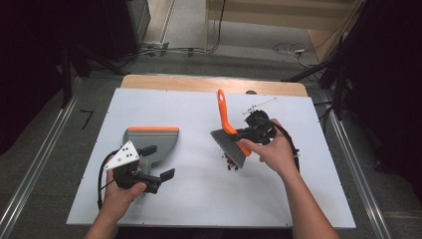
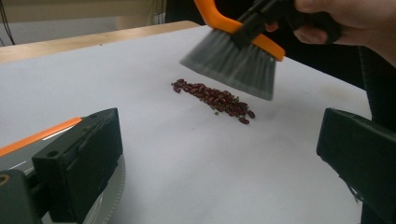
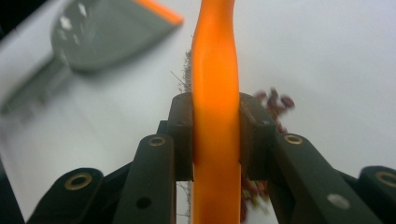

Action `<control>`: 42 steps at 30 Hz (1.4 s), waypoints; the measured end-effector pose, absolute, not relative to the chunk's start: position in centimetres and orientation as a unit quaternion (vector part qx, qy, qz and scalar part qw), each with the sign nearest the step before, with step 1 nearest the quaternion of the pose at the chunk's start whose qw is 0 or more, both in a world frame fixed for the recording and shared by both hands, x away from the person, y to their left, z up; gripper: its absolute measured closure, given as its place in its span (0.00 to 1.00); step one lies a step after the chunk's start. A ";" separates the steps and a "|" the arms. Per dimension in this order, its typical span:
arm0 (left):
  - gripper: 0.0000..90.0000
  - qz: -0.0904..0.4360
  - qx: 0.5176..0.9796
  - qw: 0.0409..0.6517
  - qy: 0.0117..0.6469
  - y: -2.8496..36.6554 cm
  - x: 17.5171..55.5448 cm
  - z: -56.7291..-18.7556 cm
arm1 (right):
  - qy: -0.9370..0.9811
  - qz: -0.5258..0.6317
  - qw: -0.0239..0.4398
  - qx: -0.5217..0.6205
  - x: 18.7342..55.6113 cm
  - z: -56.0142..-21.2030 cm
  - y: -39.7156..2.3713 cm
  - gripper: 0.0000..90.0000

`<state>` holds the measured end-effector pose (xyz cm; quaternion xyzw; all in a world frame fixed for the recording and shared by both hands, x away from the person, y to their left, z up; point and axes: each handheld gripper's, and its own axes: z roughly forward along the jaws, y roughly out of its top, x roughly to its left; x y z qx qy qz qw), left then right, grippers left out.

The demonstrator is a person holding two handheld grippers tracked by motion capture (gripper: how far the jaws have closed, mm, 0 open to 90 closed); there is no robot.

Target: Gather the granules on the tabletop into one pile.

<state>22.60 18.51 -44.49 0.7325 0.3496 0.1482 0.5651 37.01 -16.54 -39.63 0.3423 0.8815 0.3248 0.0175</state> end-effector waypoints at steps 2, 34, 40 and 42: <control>0.01 0.148 0.733 0.565 0.350 18.4 22.6 -44.5 | 0.888 0.319 0.022 0.330 36.6 -39.7 -16.8 0.76; 0.01 0.149 0.734 0.562 0.350 18.5 22.6 -44.5 | 0.948 0.255 0.015 0.189 37.7 -43.9 -15.1 0.76; 0.01 0.149 0.735 0.562 0.349 18.4 22.6 -44.6 | 0.949 0.257 0.026 0.180 38.6 -43.9 -15.1 0.76; 0.01 0.149 0.735 0.562 0.349 18.4 22.6 -44.6 | 0.948 0.261 0.029 0.179 39.0 -43.9 -15.1 0.76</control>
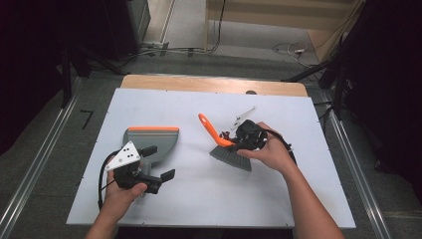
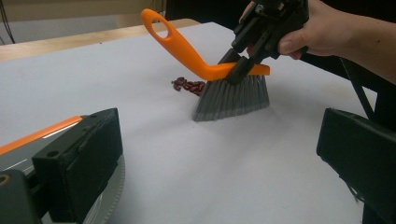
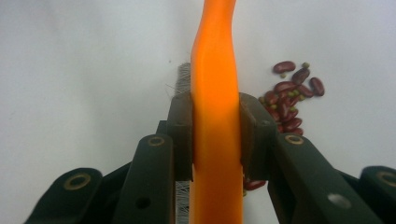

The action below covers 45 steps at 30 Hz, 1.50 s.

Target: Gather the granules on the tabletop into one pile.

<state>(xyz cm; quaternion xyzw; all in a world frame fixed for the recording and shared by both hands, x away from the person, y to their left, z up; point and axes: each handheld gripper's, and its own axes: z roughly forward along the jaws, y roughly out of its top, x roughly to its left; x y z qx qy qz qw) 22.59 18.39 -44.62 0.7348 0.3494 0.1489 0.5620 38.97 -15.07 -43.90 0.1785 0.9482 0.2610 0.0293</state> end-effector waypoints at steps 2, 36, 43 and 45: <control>0.01 0.149 0.736 0.561 0.350 18.4 22.6 -44.6 | 0.947 0.264 0.031 0.179 39.3 -43.9 -15.1 0.76; 0.01 0.149 0.733 0.563 0.352 18.6 22.6 -44.7 | 0.939 0.279 0.048 0.197 42.2 -43.8 -15.1 0.76; 0.01 0.149 0.733 0.563 0.352 18.6 22.6 -44.7 | 0.939 0.280 0.046 0.195 42.1 -43.6 -15.0 0.76; 0.01 0.149 0.733 0.563 0.352 18.6 22.6 -44.7 | 0.939 0.276 0.045 0.199 41.9 -43.4 -15.0 0.76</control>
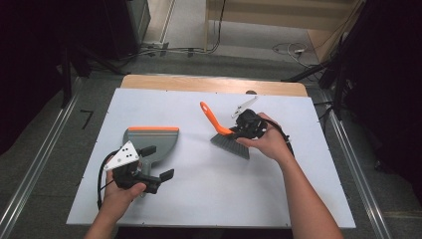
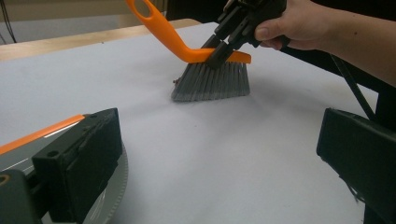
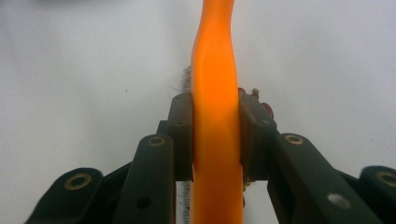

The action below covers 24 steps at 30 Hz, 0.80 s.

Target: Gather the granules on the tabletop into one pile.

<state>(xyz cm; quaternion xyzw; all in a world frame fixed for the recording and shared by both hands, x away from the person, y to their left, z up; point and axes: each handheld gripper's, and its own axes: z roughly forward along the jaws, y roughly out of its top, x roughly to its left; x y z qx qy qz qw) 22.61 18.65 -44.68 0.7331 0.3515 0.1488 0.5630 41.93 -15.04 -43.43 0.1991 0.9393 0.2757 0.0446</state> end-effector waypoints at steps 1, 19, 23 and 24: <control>0.01 0.149 0.733 0.563 0.352 18.6 22.6 -44.7 | 0.939 0.278 0.045 0.197 41.9 -43.4 -15.1 0.76; 0.01 0.150 0.732 0.563 0.352 18.7 22.6 -44.7 | 0.920 0.318 0.048 0.225 40.0 -40.5 -17.1 0.76; 0.01 0.149 0.733 0.563 0.351 18.6 22.6 -44.7 | 0.920 0.314 0.025 0.234 39.7 -40.8 -17.0 0.76; 0.01 0.150 0.734 0.562 0.350 18.5 22.6 -44.7 | 0.921 0.311 0.019 0.232 39.7 -41.0 -16.9 0.76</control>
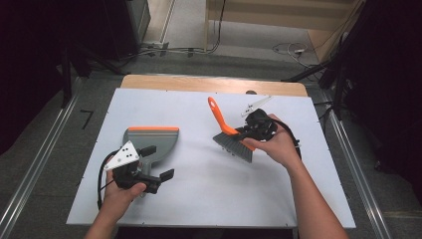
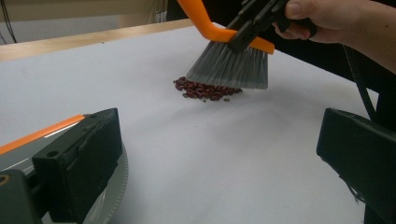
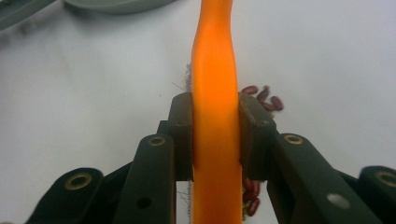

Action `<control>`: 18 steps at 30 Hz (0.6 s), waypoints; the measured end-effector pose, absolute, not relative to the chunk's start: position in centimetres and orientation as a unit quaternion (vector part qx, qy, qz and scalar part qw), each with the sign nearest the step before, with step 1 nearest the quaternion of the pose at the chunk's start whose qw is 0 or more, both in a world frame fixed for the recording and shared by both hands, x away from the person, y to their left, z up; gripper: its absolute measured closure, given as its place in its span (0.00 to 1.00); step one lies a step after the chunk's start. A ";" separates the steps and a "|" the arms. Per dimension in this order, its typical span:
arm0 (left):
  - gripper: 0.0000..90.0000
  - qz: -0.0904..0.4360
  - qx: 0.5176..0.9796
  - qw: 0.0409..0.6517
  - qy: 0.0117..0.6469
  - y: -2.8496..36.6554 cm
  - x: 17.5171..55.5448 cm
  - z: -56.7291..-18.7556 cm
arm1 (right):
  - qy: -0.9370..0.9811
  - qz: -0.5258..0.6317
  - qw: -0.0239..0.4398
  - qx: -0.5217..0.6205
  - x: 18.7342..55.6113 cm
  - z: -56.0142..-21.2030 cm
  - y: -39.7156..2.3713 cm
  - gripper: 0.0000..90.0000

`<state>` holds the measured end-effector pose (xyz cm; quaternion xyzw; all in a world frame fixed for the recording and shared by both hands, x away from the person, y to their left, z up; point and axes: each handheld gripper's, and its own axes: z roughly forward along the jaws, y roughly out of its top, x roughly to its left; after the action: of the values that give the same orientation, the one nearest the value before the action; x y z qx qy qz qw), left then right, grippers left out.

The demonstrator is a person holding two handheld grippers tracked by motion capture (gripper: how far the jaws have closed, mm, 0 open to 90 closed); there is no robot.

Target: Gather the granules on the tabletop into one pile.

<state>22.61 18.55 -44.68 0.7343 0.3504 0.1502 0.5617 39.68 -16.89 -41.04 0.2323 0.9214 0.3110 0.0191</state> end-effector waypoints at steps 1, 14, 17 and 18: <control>0.01 0.150 0.734 0.562 0.350 18.5 22.6 -44.7 | 0.923 0.306 0.012 0.233 39.6 -41.4 -16.7 0.76; 0.01 0.150 0.734 0.560 0.353 18.8 22.6 -44.7 | 0.929 0.280 0.000 0.240 41.1 -43.8 -14.8 0.76; 0.01 0.151 0.732 0.562 0.355 18.9 22.6 -44.7 | 0.927 0.279 0.009 0.250 41.4 -43.8 -14.9 0.76; 0.01 0.152 0.732 0.562 0.354 18.9 22.6 -44.7 | 0.926 0.278 0.013 0.255 41.5 -43.8 -14.9 0.76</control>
<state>22.61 18.90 -44.70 0.7317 0.3545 0.1516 0.5621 41.46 -14.94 -43.76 0.2550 0.9259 0.2783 0.0126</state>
